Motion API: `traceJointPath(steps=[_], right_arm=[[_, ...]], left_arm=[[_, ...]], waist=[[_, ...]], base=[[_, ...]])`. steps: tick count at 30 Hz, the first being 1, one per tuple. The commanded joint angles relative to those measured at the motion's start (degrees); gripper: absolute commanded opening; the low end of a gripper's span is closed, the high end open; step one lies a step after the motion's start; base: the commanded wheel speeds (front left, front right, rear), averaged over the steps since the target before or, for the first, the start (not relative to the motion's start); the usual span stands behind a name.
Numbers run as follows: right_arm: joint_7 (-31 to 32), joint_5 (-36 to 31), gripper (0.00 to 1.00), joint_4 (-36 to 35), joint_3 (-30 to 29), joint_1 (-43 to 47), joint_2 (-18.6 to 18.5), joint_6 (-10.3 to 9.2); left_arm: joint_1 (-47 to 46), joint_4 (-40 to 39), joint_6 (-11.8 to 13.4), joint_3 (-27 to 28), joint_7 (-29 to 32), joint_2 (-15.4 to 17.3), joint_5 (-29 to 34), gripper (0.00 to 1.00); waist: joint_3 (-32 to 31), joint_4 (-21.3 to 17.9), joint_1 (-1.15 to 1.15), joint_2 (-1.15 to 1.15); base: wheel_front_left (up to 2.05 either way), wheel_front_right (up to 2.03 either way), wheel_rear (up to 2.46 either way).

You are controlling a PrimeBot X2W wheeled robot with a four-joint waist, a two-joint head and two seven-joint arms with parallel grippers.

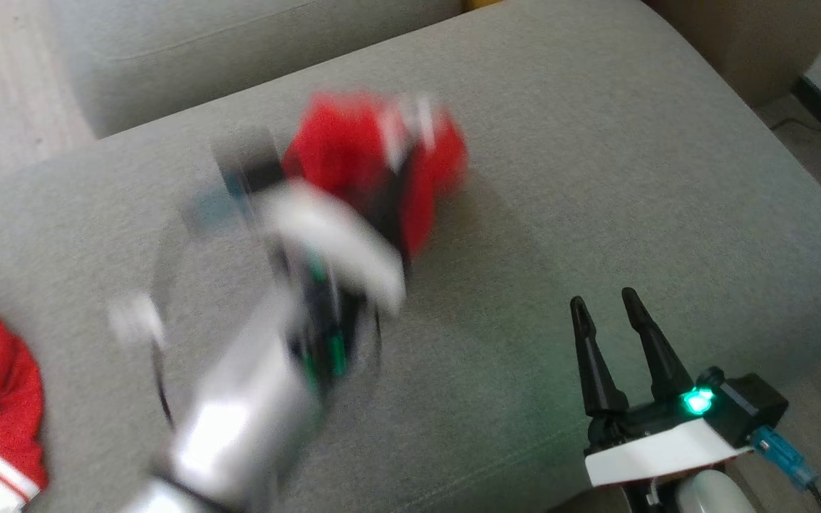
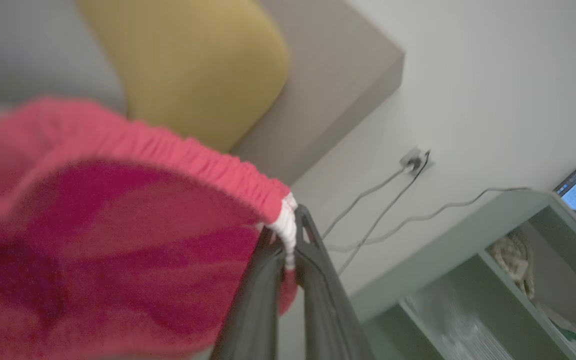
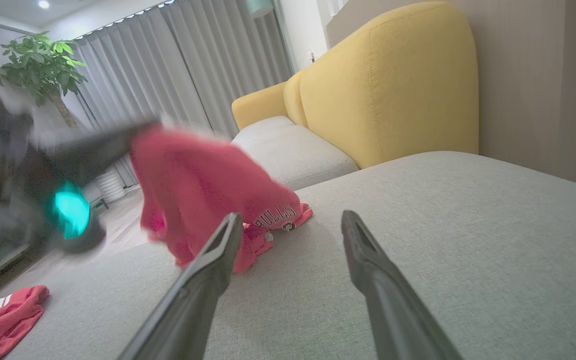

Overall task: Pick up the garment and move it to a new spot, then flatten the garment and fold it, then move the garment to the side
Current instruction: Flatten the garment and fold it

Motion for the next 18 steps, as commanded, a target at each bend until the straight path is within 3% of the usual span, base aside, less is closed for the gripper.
traceJointPath(steps=[1, 5, 8, 12, 18], right_arm=[[-0.52, 0.38, 1.00, -1.90, 1.26, -1.57, -0.22, 0.44], [-0.52, -0.48, 1.00, -1.83, 0.87, -1.20, -0.22, 0.44], [-0.52, -0.68, 1.00, -2.05, 0.58, -1.19, -0.22, 0.44], [-0.52, -1.17, 1.00, -1.91, 0.57, -0.78, -0.22, 0.44], [-0.52, -1.28, 1.00, -1.51, 1.28, -0.46, -0.22, 0.44]], left_arm=[[0.79, -2.42, -0.48, 1.21, 0.41, 1.44, -0.90, 0.00], [14.77, -7.34, -0.54, -3.51, 2.17, 5.50, -1.45, 0.00], [21.51, -9.28, 1.18, -4.08, 1.03, 9.39, -0.66, 0.00], [26.08, -10.98, 3.19, -3.11, -0.54, 13.59, 0.00, 0.00], [28.91, -9.84, 4.73, -0.74, -3.17, 17.03, 0.57, 0.00]], waist=[[-0.23, 0.87, 0.00, 0.00], [-0.29, 3.41, 0.00, 0.00], [-0.34, 5.35, 0.00, 0.00], [-0.61, 8.18, 0.00, 0.00], [-1.53, 10.38, 0.00, 0.00]], base=[[0.00, 0.00, 0.00], [0.00, 0.00, 0.00], [0.00, 0.00, 0.00], [0.00, 0.00, 0.00], [0.00, 0.00, 0.00]])
